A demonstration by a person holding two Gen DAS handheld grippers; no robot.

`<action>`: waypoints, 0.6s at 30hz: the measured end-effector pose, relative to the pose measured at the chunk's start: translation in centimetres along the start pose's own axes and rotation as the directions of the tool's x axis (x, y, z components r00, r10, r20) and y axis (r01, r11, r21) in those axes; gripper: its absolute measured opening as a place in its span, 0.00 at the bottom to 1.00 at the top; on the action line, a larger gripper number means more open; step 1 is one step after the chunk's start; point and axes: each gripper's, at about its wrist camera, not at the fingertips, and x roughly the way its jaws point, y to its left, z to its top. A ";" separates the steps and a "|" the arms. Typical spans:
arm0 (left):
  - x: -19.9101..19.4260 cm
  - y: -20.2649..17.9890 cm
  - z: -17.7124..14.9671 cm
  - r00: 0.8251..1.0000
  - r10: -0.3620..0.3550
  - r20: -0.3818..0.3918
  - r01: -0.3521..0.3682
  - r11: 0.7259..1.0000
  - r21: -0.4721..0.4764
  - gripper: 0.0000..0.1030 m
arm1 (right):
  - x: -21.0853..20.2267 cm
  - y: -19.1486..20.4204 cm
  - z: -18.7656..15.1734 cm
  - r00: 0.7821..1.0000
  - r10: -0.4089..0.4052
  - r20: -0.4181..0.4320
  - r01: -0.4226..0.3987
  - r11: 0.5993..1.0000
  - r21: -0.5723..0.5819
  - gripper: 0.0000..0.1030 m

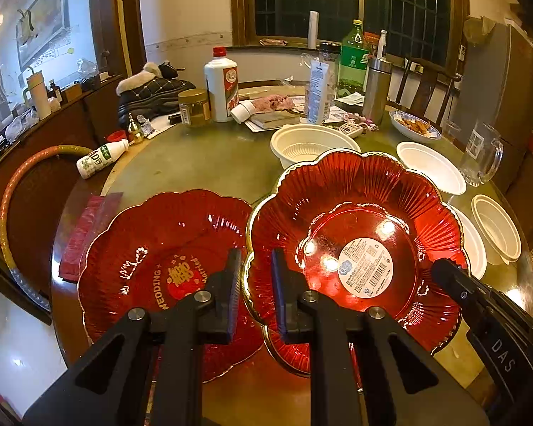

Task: Organize plates and bowls
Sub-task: 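Carry the red stickered plate and lower it into the large red bowl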

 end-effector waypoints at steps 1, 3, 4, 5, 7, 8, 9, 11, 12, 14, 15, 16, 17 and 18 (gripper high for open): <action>0.0 0.1 0.0 1.000 0.001 0.001 -0.001 1.000 -0.002 0.13 | 0.0 0.1 0.0 1.000 0.001 0.000 -0.001 1.000 -0.002 0.11; -0.2 0.4 0.0 1.000 0.004 0.002 -0.004 1.000 -0.007 0.13 | 0.1 0.4 0.0 1.000 0.004 0.000 -0.004 1.000 -0.007 0.11; -0.2 0.6 -0.1 1.000 0.007 0.003 -0.006 1.000 -0.010 0.13 | 0.1 0.5 0.0 1.000 0.006 -0.001 -0.006 1.000 -0.010 0.11; -0.2 0.8 -0.1 1.000 0.007 0.004 -0.007 1.000 -0.013 0.13 | 0.1 0.7 0.1 1.000 0.007 -0.001 -0.007 1.000 -0.013 0.11; -0.3 1.1 -0.1 1.000 0.010 0.005 -0.010 1.000 -0.020 0.13 | 0.1 0.9 0.0 1.000 0.010 -0.001 -0.010 1.000 -0.019 0.11; -0.4 1.3 -0.1 1.000 0.012 0.005 -0.012 1.000 -0.021 0.13 | 0.2 1.1 0.0 1.000 0.012 -0.002 -0.012 1.000 -0.021 0.11; -0.4 1.5 -0.2 1.000 0.014 0.005 -0.014 1.000 -0.023 0.13 | 0.2 1.3 0.0 1.000 0.013 -0.003 -0.013 1.000 -0.024 0.11; -0.5 1.8 -0.2 1.000 0.016 0.006 -0.016 0.999 -0.030 0.13 | 0.3 1.7 0.0 1.000 0.015 -0.005 -0.015 0.999 -0.030 0.11; -0.5 2.0 -0.2 1.000 0.017 0.007 -0.017 0.999 -0.033 0.13 | 0.4 1.8 0.1 1.000 0.016 -0.006 -0.017 0.999 -0.033 0.11; -0.6 2.5 -0.2 1.000 0.022 0.006 -0.022 0.999 -0.040 0.13 | 0.5 2.2 0.1 1.000 0.021 -0.008 -0.021 0.999 -0.040 0.11; -0.6 2.7 -0.3 1.000 0.024 0.007 -0.024 0.999 -0.043 0.13 | 0.6 2.4 0.1 1.000 0.022 -0.009 -0.022 0.999 -0.044 0.11; -0.7 3.0 -0.4 1.000 0.027 0.007 -0.027 0.998 -0.049 0.13 | 0.7 2.7 0.1 1.000 0.024 -0.010 -0.025 0.999 -0.048 0.11; -0.7 3.3 -0.4 1.000 0.029 0.007 -0.028 0.998 -0.053 0.13 | 0.7 2.9 0.2 1.000 0.027 -0.012 -0.028 0.998 -0.052 0.11; -0.7 3.6 -0.4 1.000 0.031 0.007 -0.030 0.998 -0.058 0.13 | 0.8 3.1 0.2 0.999 0.029 -0.014 -0.029 0.998 -0.056 0.11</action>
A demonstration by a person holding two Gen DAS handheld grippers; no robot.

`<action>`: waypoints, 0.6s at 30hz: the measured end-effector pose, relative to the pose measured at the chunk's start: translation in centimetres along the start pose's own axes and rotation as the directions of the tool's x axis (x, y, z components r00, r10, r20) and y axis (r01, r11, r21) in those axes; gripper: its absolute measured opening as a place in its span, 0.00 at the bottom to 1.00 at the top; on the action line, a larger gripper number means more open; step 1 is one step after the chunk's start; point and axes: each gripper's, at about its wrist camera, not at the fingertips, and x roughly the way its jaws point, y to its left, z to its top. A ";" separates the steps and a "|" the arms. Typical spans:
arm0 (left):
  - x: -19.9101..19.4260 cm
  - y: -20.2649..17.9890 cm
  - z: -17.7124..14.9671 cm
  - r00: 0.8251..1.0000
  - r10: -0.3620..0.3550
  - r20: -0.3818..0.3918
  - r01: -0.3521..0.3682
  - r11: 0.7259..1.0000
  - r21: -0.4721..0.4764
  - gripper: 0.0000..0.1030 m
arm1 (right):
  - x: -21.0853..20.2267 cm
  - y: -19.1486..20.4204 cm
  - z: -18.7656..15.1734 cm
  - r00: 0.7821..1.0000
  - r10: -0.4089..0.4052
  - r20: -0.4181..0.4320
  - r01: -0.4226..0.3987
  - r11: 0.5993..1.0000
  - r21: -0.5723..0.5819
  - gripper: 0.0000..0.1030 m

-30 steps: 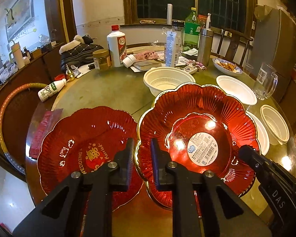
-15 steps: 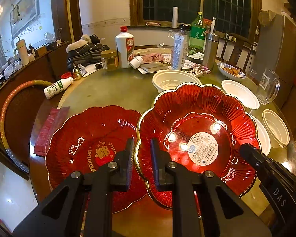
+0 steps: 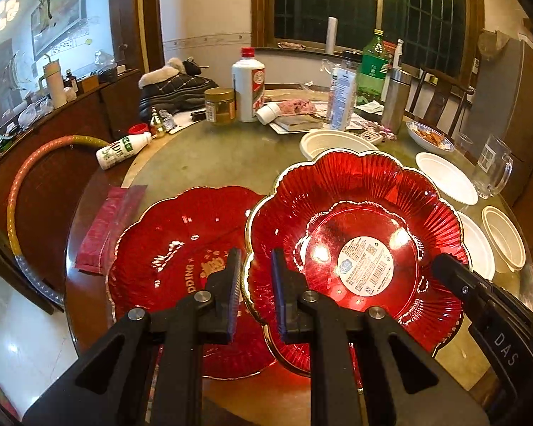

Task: Organize plates and bowls
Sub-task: 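Carry the red stickered plate and lower it into the large red bowl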

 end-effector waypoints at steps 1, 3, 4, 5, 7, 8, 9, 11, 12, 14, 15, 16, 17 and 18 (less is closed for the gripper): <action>0.0 0.4 0.0 1.000 0.003 0.001 -0.003 1.000 -0.007 0.13 | 0.2 0.2 0.0 1.000 0.003 -0.003 -0.003 1.000 -0.005 0.11; -0.2 1.3 -0.1 1.000 0.010 0.002 -0.010 1.000 -0.025 0.13 | 0.5 0.9 0.0 1.000 0.011 -0.008 -0.011 1.000 -0.017 0.11; -0.2 1.7 0.0 1.000 0.014 0.003 -0.013 0.999 -0.032 0.13 | 0.6 1.3 0.1 1.000 0.016 -0.011 -0.016 1.000 -0.024 0.11; -0.2 2.3 0.0 1.000 0.019 0.004 -0.018 0.999 -0.044 0.13 | 0.8 1.7 0.2 1.000 0.020 -0.013 -0.021 0.999 -0.032 0.11; -0.3 3.3 0.0 1.000 0.030 0.006 -0.029 0.998 -0.063 0.13 | 1.1 2.7 0.3 0.999 0.032 -0.017 -0.033 0.998 -0.053 0.11; -0.2 3.9 0.0 0.999 0.037 0.007 -0.037 0.997 -0.075 0.13 | 1.3 3.2 0.3 0.999 0.038 -0.019 -0.039 0.997 -0.061 0.11; -0.2 4.5 0.1 0.999 0.045 0.007 -0.045 0.995 -0.086 0.13 | 1.5 3.8 0.4 0.999 0.045 -0.022 -0.046 0.996 -0.071 0.11; 0.0 5.5 0.0 0.998 0.062 0.002 -0.061 0.993 -0.105 0.13 | 2.0 5.0 0.5 0.998 0.054 -0.029 -0.056 0.994 -0.090 0.11; 0.2 6.0 0.1 0.998 0.068 -0.002 -0.067 0.991 -0.114 0.13 | 2.5 5.6 0.6 0.998 0.058 -0.037 -0.062 0.993 -0.101 0.11; 0.7 7.0 0.1 0.996 0.083 -0.012 -0.084 0.988 -0.133 0.13 | 3.3 6.7 0.6 0.997 0.066 -0.049 -0.071 0.991 -0.114 0.10; 1.0 7.5 0.1 0.996 0.090 -0.019 -0.092 0.986 -0.142 0.13 | 3.7 7.2 0.6 0.996 0.068 -0.054 -0.074 0.990 -0.120 0.10; 1.3 7.8 0.1 0.995 0.096 -0.025 -0.099 0.984 -0.147 0.13 | 4.2 7.7 0.7 0.996 0.070 -0.061 -0.077 0.989 -0.128 0.10; 1.6 8.1 0.0 0.994 0.101 -0.032 -0.105 0.983 -0.150 0.13 | 4.7 8.0 0.6 0.995 0.071 -0.068 -0.079 0.988 -0.133 0.10; 2.0 8.3 0.0 0.994 0.106 -0.040 -0.110 0.982 -0.153 0.14 | 5.0 8.3 0.5 0.995 0.070 -0.074 -0.079 0.988 -0.136 0.10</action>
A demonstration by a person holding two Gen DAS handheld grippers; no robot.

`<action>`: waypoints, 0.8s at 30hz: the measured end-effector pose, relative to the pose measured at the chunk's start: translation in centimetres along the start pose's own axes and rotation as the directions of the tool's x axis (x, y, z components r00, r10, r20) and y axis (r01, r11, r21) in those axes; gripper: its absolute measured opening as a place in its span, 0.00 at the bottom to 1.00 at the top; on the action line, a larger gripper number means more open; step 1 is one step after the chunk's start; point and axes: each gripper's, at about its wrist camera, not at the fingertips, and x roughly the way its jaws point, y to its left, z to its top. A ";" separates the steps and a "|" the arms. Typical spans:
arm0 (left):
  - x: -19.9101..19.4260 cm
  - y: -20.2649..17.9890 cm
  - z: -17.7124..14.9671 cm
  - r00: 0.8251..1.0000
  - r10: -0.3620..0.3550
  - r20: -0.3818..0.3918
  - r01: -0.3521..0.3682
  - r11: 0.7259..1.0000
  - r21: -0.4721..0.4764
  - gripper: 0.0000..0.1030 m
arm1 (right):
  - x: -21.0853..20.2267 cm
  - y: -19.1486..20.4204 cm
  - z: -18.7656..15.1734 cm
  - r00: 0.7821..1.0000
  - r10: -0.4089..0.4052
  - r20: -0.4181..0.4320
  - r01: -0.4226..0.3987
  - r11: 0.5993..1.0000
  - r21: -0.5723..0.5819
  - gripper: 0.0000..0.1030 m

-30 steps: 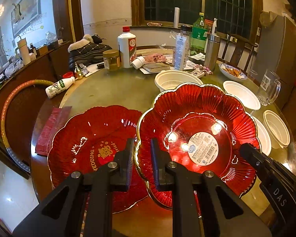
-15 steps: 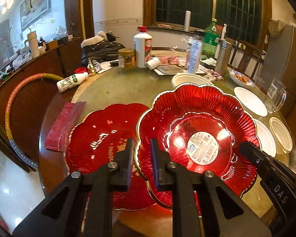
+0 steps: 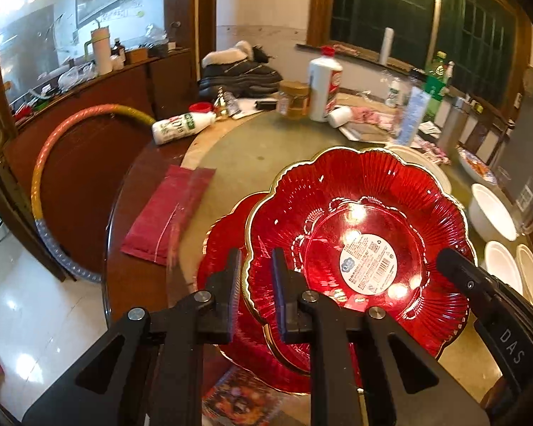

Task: Organize plates and bowls
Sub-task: 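Carry the red stickered plate and lower it into the large red bowl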

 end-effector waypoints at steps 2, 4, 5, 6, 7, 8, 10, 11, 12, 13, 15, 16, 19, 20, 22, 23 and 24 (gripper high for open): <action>0.8 0.4 -0.1 1.000 0.010 -0.016 -0.010 1.000 -0.005 0.14 | 0.9 0.3 0.0 1.000 0.001 -0.018 -0.001 1.000 -0.006 0.10; 1.5 0.6 -0.4 0.999 0.020 -0.032 -0.020 1.000 -0.004 0.13 | 1.9 0.5 -0.3 0.999 0.000 -0.037 0.000 1.000 -0.008 0.10; 1.8 0.6 -0.5 0.999 0.022 -0.040 -0.022 1.000 -0.004 0.13 | 2.4 0.6 -0.3 0.999 -0.002 -0.047 0.001 1.000 -0.009 0.10; 2.0 0.7 -0.6 0.999 0.024 -0.046 -0.024 1.000 -0.005 0.13 | 2.8 0.6 -0.4 0.998 -0.004 -0.057 0.004 1.000 -0.009 0.10; 2.3 0.7 -0.8 0.998 0.026 -0.052 -0.026 1.000 -0.005 0.13 | 3.3 0.5 -0.5 0.998 -0.006 -0.068 0.005 1.000 -0.010 0.10; 2.6 0.8 -0.9 0.998 0.029 -0.056 -0.030 1.000 -0.004 0.13 | 3.6 0.5 -0.5 0.997 -0.007 -0.075 0.006 1.000 -0.011 0.10; 3.0 0.9 -1.1 0.997 0.038 -0.065 -0.038 0.999 0.000 0.13 | 4.3 0.4 -0.7 0.996 -0.011 -0.088 0.010 1.000 -0.014 0.10; 3.1 0.9 -1.2 0.997 0.042 -0.068 -0.042 0.999 0.002 0.13 | 4.7 0.4 -0.7 0.995 -0.012 -0.095 0.011 1.000 -0.014 0.10; 3.4 0.9 -1.2 0.996 0.046 -0.073 -0.045 0.999 0.004 0.13 | 5.0 0.5 -0.8 0.995 -0.012 -0.102 0.011 1.000 -0.014 0.10; 3.6 1.0 -1.3 0.996 0.048 -0.080 -0.048 0.999 0.005 0.13 | 5.3 0.5 -0.9 0.994 -0.013 -0.108 0.012 1.000 -0.016 0.10; 4.1 1.1 -1.4 0.994 0.056 -0.092 -0.055 0.998 0.006 0.14 | 5.8 0.5 -0.9 0.993 -0.014 -0.118 0.012 1.000 -0.017 0.10; 4.2 1.1 -1.4 0.994 0.058 -0.092 -0.057 0.998 0.010 0.14 | 6.0 0.5 -0.9 0.992 -0.013 -0.124 0.011 1.000 -0.017 0.10; 4.4 0.9 -1.4 0.993 0.072 -0.094 -0.070 0.997 0.021 0.14 | 6.5 0.6 -1.0 0.990 -0.022 -0.139 0.019 1.000 -0.024 0.10; 4.6 0.9 -1.5 0.992 0.074 -0.102 -0.072 0.997 0.022 0.14 | 6.7 0.6 -1.0 0.988 -0.029 -0.149 0.025 0.999 -0.028 0.10; 5.0 0.8 -1.5 0.991 0.077 -0.111 -0.074 0.997 0.030 0.14 | 7.0 0.6 -0.9 0.987 -0.033 -0.159 0.029 0.999 -0.030 0.10; 5.1 0.7 -1.6 0.990 0.077 -0.116 -0.074 0.997 0.033 0.14 | 7.0 0.5 -1.0 0.987 -0.034 -0.158 0.030 0.999 -0.031 0.10; 5.2 0.6 -1.6 0.990 0.082 -0.115 -0.078 0.996 0.037 0.14 | 6.9 0.6 -1.0 0.987 -0.040 -0.157 0.035 0.999 -0.037 0.10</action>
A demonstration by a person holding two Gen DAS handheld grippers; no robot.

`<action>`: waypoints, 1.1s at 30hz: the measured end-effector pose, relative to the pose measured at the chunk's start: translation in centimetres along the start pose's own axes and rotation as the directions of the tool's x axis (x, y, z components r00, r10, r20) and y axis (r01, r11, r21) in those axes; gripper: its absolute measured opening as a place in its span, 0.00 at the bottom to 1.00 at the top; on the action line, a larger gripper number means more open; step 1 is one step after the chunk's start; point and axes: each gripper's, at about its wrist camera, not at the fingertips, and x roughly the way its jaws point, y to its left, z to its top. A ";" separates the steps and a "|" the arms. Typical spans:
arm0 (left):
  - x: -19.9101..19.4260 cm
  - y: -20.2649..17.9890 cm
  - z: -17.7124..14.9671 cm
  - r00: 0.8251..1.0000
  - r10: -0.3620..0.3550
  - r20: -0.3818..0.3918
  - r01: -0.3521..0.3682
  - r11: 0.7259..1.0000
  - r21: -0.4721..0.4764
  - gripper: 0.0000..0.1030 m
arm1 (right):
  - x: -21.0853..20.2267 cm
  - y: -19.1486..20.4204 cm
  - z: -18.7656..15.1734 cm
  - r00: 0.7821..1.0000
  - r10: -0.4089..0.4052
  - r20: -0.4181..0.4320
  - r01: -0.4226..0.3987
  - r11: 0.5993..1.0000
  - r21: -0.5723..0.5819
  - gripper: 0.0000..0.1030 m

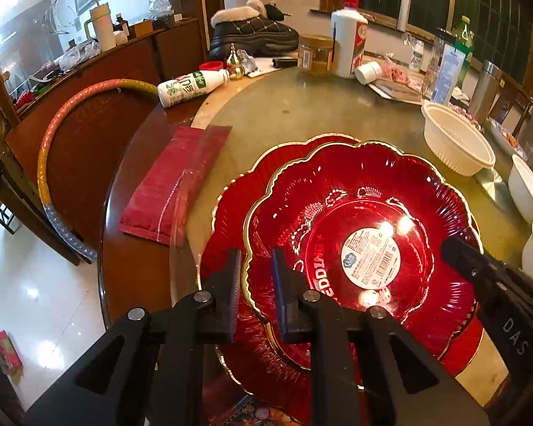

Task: Organize plates and bowls
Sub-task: 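Carry the red stickered plate and lower it into the large red bowl, then open both grippers and withdraw from the stacked red dishes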

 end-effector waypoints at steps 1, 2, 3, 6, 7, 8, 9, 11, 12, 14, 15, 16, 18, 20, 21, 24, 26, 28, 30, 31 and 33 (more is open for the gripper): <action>0.0 -0.1 0.1 1.000 0.005 0.003 -0.005 1.000 0.003 0.15 | 0.0 0.1 0.0 1.000 -0.007 -0.002 0.007 1.000 -0.006 0.10; 0.0 -0.2 0.1 1.000 0.009 0.002 -0.009 1.000 0.005 0.15 | 0.0 0.2 0.1 1.000 -0.014 -0.005 0.014 1.000 -0.011 0.10; 0.0 -0.2 0.1 1.000 0.009 -0.001 -0.009 1.000 0.005 0.15 | 0.0 0.2 0.1 1.000 -0.019 -0.007 0.019 1.000 -0.013 0.10; 0.1 -0.2 0.2 1.000 0.012 -0.010 -0.011 1.000 0.007 0.15 | 0.1 0.4 0.1 0.999 -0.036 -0.022 0.036 0.999 -0.028 0.13; 0.1 -0.3 0.2 1.000 0.012 -0.014 -0.012 1.000 0.009 0.15 | 0.1 0.6 0.1 0.999 -0.042 -0.028 0.041 0.998 -0.037 0.14; 0.0 -0.3 0.2 1.000 0.012 -0.012 -0.012 1.000 0.009 0.15 | 0.2 0.9 0.1 0.998 -0.049 -0.039 0.047 0.998 -0.052 0.15; -0.1 -0.3 0.2 1.000 0.018 -0.006 -0.018 1.000 0.008 0.15 | 0.2 1.0 0.1 0.998 -0.054 -0.042 0.052 0.997 -0.057 0.17; -0.2 -0.3 0.3 1.000 0.019 -0.008 -0.019 1.000 0.004 0.15 | 0.2 1.2 0.1 0.997 -0.064 -0.050 0.061 0.996 -0.068 0.19; -0.2 -0.2 0.3 1.000 0.019 -0.013 -0.019 1.000 0.000 0.15 | 0.2 1.2 0.1 0.996 -0.067 -0.051 0.064 0.996 -0.067 0.20; -0.3 0.2 0.3 1.000 0.001 -0.023 -0.001 1.000 -0.020 0.15 | 0.0 1.1 0.2 0.997 -0.061 -0.049 0.058 0.996 -0.062 0.28; -0.4 0.4 0.4 1.000 -0.010 -0.024 0.009 0.999 -0.031 0.15 | -0.2 1.1 0.2 0.997 -0.055 -0.045 0.053 0.997 -0.063 0.32; -0.5 0.5 0.3 1.000 -0.019 -0.025 0.018 0.999 -0.045 0.16 | -0.5 1.2 0.2 0.998 -0.048 -0.043 0.045 0.997 -0.063 0.34; -1.1 0.7 0.3 0.999 -0.038 -0.017 0.037 0.997 -0.066 0.24 | -1.1 1.4 0.2 0.998 -0.057 -0.027 0.055 0.996 -0.070 0.54; -1.8 0.9 0.3 0.998 -0.055 0.001 0.055 0.995 -0.087 0.40 | -1.9 1.6 0.3 0.999 -0.049 0.001 0.049 0.996 -0.078 0.62; -2.3 1.0 0.3 0.998 -0.069 0.016 0.070 0.993 -0.100 0.47 | -2.3 1.6 0.3 0.998 -0.055 0.012 0.056 0.996 -0.076 0.65; -4.1 1.6 0.3 0.995 -0.070 0.077 0.081 0.984 -0.160 0.60 | -4.1 1.1 0.4 0.998 -0.032 0.060 0.035 0.998 -0.051 0.67; -5.8 2.2 0.3 0.986 -0.064 0.152 0.096 0.972 -0.214 0.63 | -5.6 0.3 0.2 0.995 0.005 0.104 -0.003 1.000 -0.012 0.74; -7.5 2.6 0.1 0.972 -0.056 0.229 0.116 0.959 -0.259 0.79 | -7.4 -0.8 -0.3 0.985 0.040 0.169 -0.045 0.999 0.023 0.81; -9.1 2.4 -0.1 0.951 -0.053 0.306 0.143 0.950 -0.279 0.82 | -8.7 -2.0 -0.9 0.976 0.057 0.211 -0.069 0.996 0.051 0.83; -9.8 1.9 -0.3 0.939 -0.061 0.338 0.160 0.949 -0.272 0.82 | -9.1 -2.7 -1.0 0.974 0.061 0.220 -0.077 0.995 0.067 0.83; -10.4 0.3 -0.4 0.930 -0.106 0.351 0.194 0.955 -0.225 0.82 | -10.0 -4.7 -1.7 0.971 0.068 0.230 -0.099 0.987 0.124 0.83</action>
